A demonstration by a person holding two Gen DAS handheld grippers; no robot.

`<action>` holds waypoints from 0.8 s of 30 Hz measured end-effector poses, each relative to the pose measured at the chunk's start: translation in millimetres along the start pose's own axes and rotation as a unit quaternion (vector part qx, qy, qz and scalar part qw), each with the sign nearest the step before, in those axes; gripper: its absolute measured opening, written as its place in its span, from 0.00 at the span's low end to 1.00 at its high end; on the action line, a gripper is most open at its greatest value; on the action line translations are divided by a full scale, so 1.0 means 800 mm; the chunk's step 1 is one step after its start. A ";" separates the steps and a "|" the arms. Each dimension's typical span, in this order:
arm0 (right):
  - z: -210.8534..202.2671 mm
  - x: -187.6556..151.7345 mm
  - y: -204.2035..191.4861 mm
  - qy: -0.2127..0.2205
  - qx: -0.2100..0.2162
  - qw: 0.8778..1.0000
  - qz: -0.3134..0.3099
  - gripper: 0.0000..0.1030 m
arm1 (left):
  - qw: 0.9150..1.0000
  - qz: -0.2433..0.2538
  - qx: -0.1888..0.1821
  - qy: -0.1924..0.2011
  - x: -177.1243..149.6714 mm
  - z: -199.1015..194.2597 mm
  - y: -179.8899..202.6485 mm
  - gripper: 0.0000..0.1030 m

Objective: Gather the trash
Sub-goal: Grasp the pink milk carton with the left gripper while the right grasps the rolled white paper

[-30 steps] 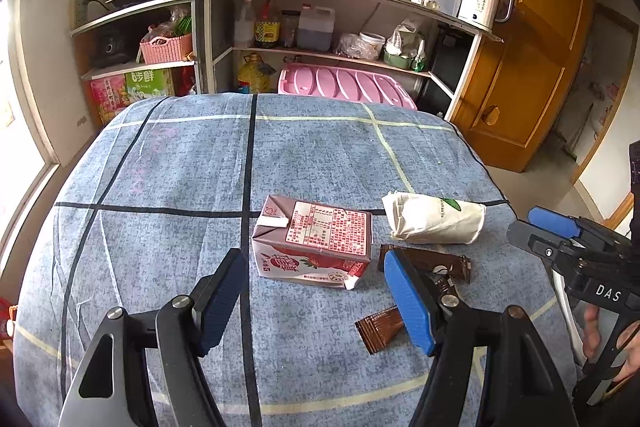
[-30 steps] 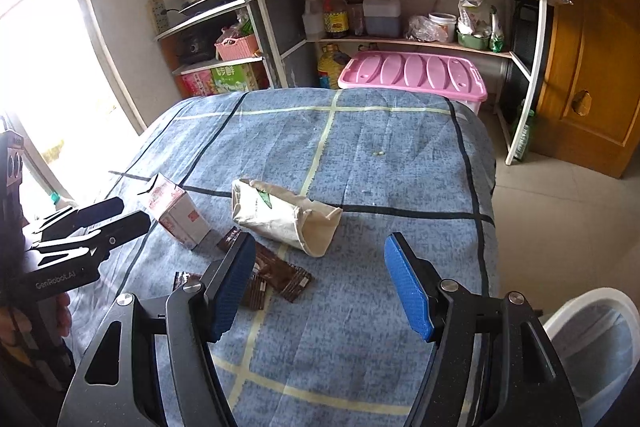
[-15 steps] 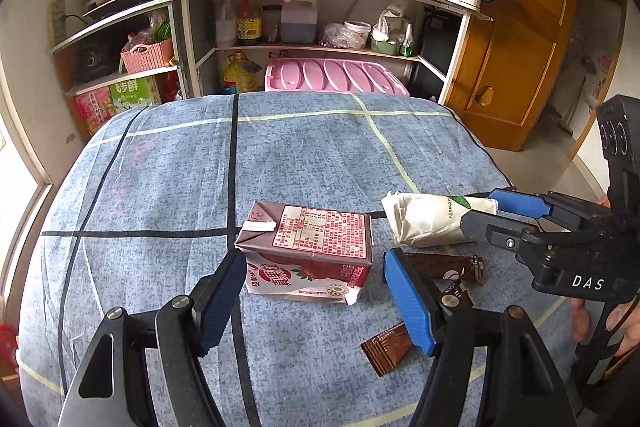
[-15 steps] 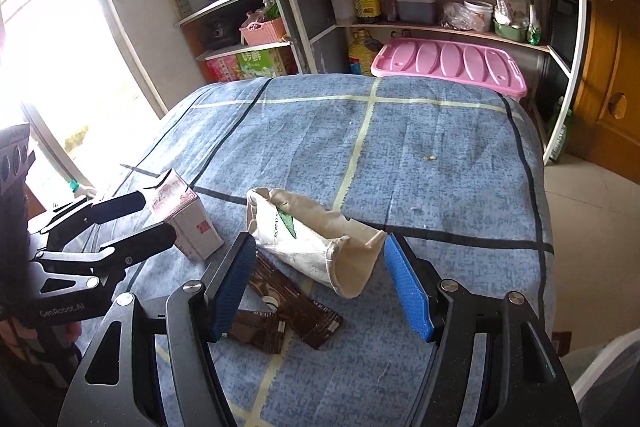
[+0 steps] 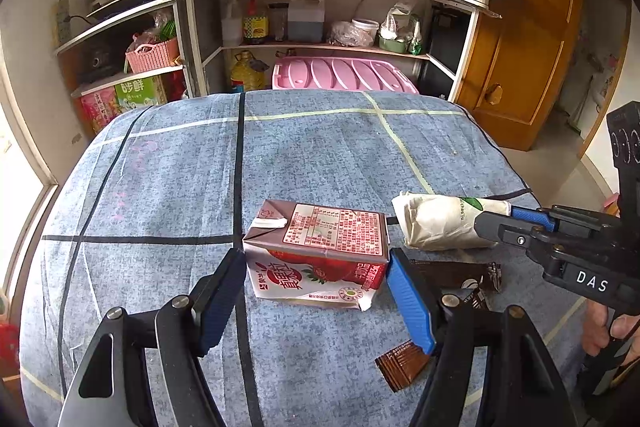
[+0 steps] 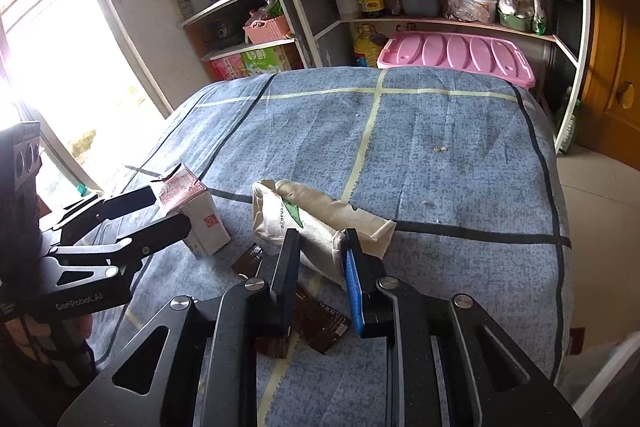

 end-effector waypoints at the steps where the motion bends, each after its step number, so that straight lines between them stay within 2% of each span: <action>1: -0.002 -0.001 0.000 0.002 0.002 1.000 0.001 0.18 | 1.000 -0.001 0.002 0.001 -0.001 0.001 0.000 0.69; 6: -0.004 -0.006 -0.005 0.003 0.006 1.000 -0.001 0.16 | 1.000 -0.019 -0.006 0.004 -0.005 0.001 -0.006 0.69; 7: -0.004 -0.007 -0.006 0.003 0.008 1.000 -0.001 0.15 | 1.000 -0.020 -0.009 0.005 -0.006 0.000 -0.006 0.61; 8: -0.006 -0.007 -0.007 0.004 0.010 1.000 0.001 0.14 | 1.000 -0.020 -0.017 0.006 -0.007 0.000 -0.005 0.45; 9: -0.008 -0.008 -0.008 0.007 0.011 1.000 0.002 0.13 | 0.999 -0.022 -0.024 0.000 -0.008 0.001 -0.005 0.24; 12: -0.015 -0.007 -0.008 0.015 0.012 1.000 0.005 0.11 | 0.999 -0.026 -0.019 -0.011 -0.015 0.004 -0.009 0.23; 14: -0.019 -0.007 -0.008 0.019 0.013 1.000 0.008 0.10 | 0.999 -0.036 -0.031 -0.008 -0.018 0.000 -0.010 0.23; 15: -0.021 -0.007 -0.007 0.020 0.014 1.000 0.010 0.10 | 0.999 -0.037 -0.024 -0.004 -0.018 -0.005 -0.012 0.24; 17: -0.023 -0.006 -0.005 0.023 0.015 1.000 0.015 0.10 | 0.999 -0.031 0.008 0.000 -0.017 -0.013 -0.016 0.37; 19: -0.024 -0.007 -0.005 0.026 0.015 0.999 0.016 0.10 | 0.999 -0.048 0.016 0.005 -0.013 -0.021 -0.022 0.71; 21: -0.026 -0.007 -0.004 0.029 0.016 0.999 0.019 0.10 | 0.998 -0.060 0.010 0.015 -0.005 -0.026 -0.022 0.77; 24: -0.028 -0.006 -0.001 0.032 0.022 0.999 0.027 0.10 | 0.997 -0.052 0.052 0.007 0.006 -0.023 -0.016 0.77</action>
Point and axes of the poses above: each gripper's, at about its wrist camera, not at the fingertips, and z roughly the way its jaws point, y to its right, x to its top, the point moved 5 cm from there along z, roughly the way its jaws point, and after that the axes turned 14 degrees about z, right-handed, at the moved point
